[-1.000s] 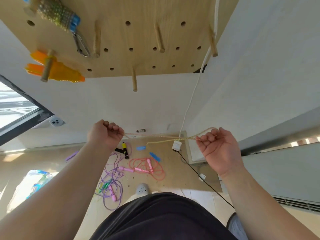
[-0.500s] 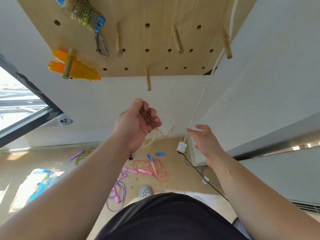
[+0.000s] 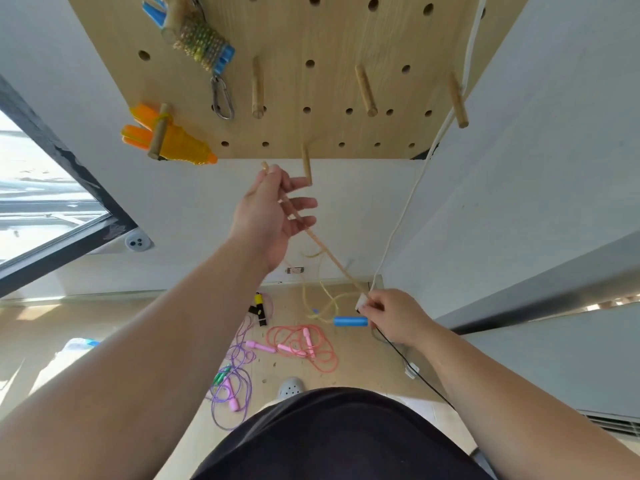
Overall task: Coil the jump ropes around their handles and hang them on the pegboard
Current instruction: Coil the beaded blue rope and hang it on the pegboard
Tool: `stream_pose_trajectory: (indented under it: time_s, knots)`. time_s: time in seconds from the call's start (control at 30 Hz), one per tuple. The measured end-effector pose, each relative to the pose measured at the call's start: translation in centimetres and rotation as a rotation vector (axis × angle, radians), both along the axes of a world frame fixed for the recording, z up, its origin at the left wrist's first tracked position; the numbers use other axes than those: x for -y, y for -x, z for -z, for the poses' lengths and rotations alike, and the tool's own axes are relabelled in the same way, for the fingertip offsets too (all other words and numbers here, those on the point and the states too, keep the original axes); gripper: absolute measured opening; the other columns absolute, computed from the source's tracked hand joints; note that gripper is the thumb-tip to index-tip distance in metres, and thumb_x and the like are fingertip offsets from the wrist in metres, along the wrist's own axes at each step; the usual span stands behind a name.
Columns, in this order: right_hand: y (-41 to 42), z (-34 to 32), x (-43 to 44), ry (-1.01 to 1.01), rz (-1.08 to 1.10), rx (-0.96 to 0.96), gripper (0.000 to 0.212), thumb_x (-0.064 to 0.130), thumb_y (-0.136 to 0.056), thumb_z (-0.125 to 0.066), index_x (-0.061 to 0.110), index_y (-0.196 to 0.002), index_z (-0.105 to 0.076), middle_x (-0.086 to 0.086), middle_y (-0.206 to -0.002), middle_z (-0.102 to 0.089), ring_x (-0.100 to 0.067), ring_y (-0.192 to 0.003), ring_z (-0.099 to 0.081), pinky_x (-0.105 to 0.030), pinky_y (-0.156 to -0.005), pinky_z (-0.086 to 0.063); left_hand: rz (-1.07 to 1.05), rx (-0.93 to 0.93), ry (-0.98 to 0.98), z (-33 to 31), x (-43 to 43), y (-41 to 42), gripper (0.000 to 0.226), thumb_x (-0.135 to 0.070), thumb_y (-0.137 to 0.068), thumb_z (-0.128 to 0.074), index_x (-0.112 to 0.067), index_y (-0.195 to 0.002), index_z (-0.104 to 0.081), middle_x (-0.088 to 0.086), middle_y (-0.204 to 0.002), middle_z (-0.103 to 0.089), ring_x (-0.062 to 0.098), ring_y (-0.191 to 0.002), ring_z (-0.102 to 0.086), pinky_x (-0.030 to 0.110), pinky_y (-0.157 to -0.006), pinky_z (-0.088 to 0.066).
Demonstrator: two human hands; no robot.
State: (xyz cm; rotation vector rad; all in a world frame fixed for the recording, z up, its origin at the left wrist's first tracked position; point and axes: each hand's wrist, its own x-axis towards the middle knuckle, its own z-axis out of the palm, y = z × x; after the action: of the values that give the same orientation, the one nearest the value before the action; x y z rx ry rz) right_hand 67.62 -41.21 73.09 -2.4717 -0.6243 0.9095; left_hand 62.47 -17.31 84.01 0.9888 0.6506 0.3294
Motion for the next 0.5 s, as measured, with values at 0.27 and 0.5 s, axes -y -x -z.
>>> stream_pose_trajectory:
  time_s: [0.27,0.5]
  knots:
    - [0.5,0.4,4.6,-0.003,0.171,-0.163,0.042,0.035,-0.105,-0.046,0.017,-0.074,-0.068,-0.002,-0.085,-0.074,-0.025,-0.092,-0.067,-0.043,-0.092,-0.052,-0.147,-0.117,-0.042,2.2,-2.2,0.7,0.032,-0.033,-0.109,-0.040,-0.017,-0.083,-0.051,0.009,-0.110,-0.068,0.027,-0.088,-0.070,0.047,-0.076,-0.060]
    - [0.9,-5.0,1.3,-0.520,0.541,-0.566,0.037,0.029,-0.108,-0.044,0.009,-0.077,-0.051,-0.018,-0.077,-0.062,-0.037,-0.094,-0.073,-0.055,-0.097,-0.054,0.053,-0.287,-0.035,5.3,-3.2,1.4,0.039,-0.048,-0.105,-0.047,-0.020,-0.128,-0.059,0.014,-0.125,-0.069,0.032,-0.112,-0.066,0.050,-0.103,-0.049]
